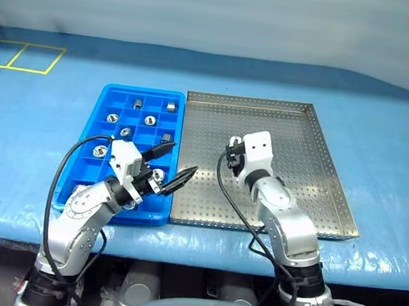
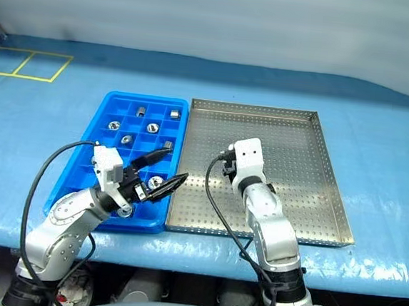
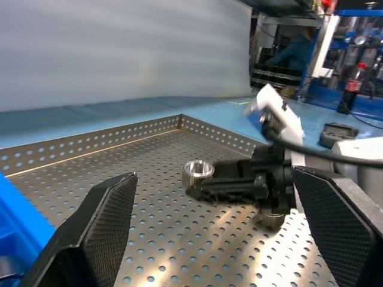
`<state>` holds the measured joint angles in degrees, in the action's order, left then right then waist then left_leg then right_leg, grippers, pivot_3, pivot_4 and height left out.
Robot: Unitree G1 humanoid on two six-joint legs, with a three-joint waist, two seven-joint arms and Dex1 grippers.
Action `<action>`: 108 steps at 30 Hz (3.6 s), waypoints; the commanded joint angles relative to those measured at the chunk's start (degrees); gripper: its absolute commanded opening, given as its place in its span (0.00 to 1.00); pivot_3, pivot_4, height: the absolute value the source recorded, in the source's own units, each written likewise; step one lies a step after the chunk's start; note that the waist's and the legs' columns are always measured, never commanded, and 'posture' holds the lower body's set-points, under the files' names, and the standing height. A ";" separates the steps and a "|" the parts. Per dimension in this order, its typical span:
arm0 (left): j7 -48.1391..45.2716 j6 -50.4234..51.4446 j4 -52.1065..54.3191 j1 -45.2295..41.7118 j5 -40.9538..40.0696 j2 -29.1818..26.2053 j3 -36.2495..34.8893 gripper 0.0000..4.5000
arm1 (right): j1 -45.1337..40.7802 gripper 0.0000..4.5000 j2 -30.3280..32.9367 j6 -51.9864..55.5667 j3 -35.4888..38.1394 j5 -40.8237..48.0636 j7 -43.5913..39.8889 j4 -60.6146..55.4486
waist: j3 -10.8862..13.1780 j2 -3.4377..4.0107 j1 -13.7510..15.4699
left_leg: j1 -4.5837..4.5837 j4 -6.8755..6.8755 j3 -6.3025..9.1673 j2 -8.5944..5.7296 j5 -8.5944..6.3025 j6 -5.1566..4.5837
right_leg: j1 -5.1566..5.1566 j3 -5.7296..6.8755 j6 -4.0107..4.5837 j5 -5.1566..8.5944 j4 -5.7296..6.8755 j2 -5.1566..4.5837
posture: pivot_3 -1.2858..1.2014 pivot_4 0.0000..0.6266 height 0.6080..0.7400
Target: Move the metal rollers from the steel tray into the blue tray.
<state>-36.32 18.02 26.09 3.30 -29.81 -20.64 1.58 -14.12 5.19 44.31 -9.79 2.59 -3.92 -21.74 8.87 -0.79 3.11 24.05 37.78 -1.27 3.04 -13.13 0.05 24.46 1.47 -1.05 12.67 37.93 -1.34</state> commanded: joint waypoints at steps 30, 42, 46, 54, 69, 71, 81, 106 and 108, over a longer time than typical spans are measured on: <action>10.13 -4.35 10.66 11.08 1.58 1.46 -6.22 1.00 | -13.41 0.37 -4.31 -8.70 -7.41 1.49 -13.79 18.83 | 0.02 0.01 15.29 | 0.41 -0.27 0.03 0.04 -0.01 0.04 | 0.37 0.34 0.30 0.20 -0.18 -0.01 | 0.71 0.24 1.00; 7.90 -3.51 8.81 8.54 0.69 0.93 -5.88 1.00 | -10.29 0.73 -4.36 -6.44 -8.24 1.25 -13.96 16.14 | 0.00 0.03 14.95 | 0.51 -0.22 0.12 0.05 0.00 0.04 | 0.40 0.46 0.28 0.19 -0.18 -0.01 | 0.69 0.24 1.00; 7.02 -3.37 7.71 7.26 0.40 0.88 -5.30 1.00 | -10.32 0.99 -4.60 -5.62 -5.99 1.86 -12.84 13.80 | 0.00 0.03 14.78 | 0.52 -0.16 0.13 0.04 0.00 0.04 | 0.37 0.47 0.29 0.20 -0.19 -0.02 | 0.68 0.24 1.00; 3.77 -2.51 4.04 2.75 -0.30 0.29 -3.50 1.00 | -8.26 0.99 -3.90 -2.77 -3.22 1.08 -9.08 5.94 | 0.00 0.03 12.30 | 0.52 -0.08 0.16 0.03 0.00 0.04 | 0.33 0.48 0.30 0.20 -0.18 -0.03 | 0.63 0.24 1.00; -4.63 -0.79 -4.78 -6.45 -1.03 0.41 2.00 1.00 | 7.13 0.99 -1.86 10.17 3.58 -0.57 0.26 -13.93 | 0.00 0.04 0.10 | 0.35 0.05 0.24 0.03 0.00 0.02 | 0.13 0.38 0.28 0.17 -0.07 -0.02 | 0.55 0.24 1.00; -5.43 -0.77 -5.46 -7.30 -0.93 0.46 2.67 1.00 | 8.45 0.99 -2.45 10.51 3.63 -0.50 1.14 -14.53 | 0.00 0.04 -1.15 | 0.31 0.04 0.23 0.04 0.00 0.02 | 0.13 0.34 0.22 0.14 -0.04 0.00 | 0.53 0.24 1.00; -5.82 -0.69 -8.36 -11.35 0.50 1.51 4.74 1.00 | 14.06 0.99 -6.25 8.93 5.78 -0.56 5.68 -15.46 | -0.01 0.02 -2.37 | 0.22 0.05 0.06 0.01 0.00 0.01 | 0.12 0.12 0.02 0.02 -0.03 -0.02 | 0.53 0.24 1.00; -10.46 -1.36 -39.85 -36.46 16.63 12.16 18.25 1.00 | 34.79 0.99 2.26 3.89 0.17 0.23 2.70 -38.20 | -0.04 -0.03 -6.46 | -0.05 0.13 -0.17 -0.10 -0.01 -0.07 | 0.00 -0.35 -0.01 0.00 -0.02 -0.01 | 0.45 0.24 1.00; -8.94 -2.41 -42.85 -37.49 18.66 14.22 18.80 1.00 | 35.83 0.99 3.15 2.22 -1.57 0.70 2.20 -38.26 | -0.04 -0.03 -6.85 | -0.06 0.13 -0.20 -0.11 -0.03 -0.11 | 0.01 -0.45 -0.04 -0.01 -0.03 -0.02 | 0.45 0.24 1.00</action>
<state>-46.14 17.38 -16.03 -32.70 -12.51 -7.70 19.82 21.44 7.84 48.84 -10.18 2.92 -1.44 -57.23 8.83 -0.82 -3.73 23.98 37.91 -1.47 2.93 -13.19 -0.09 24.47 0.97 -1.11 12.65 37.88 -1.37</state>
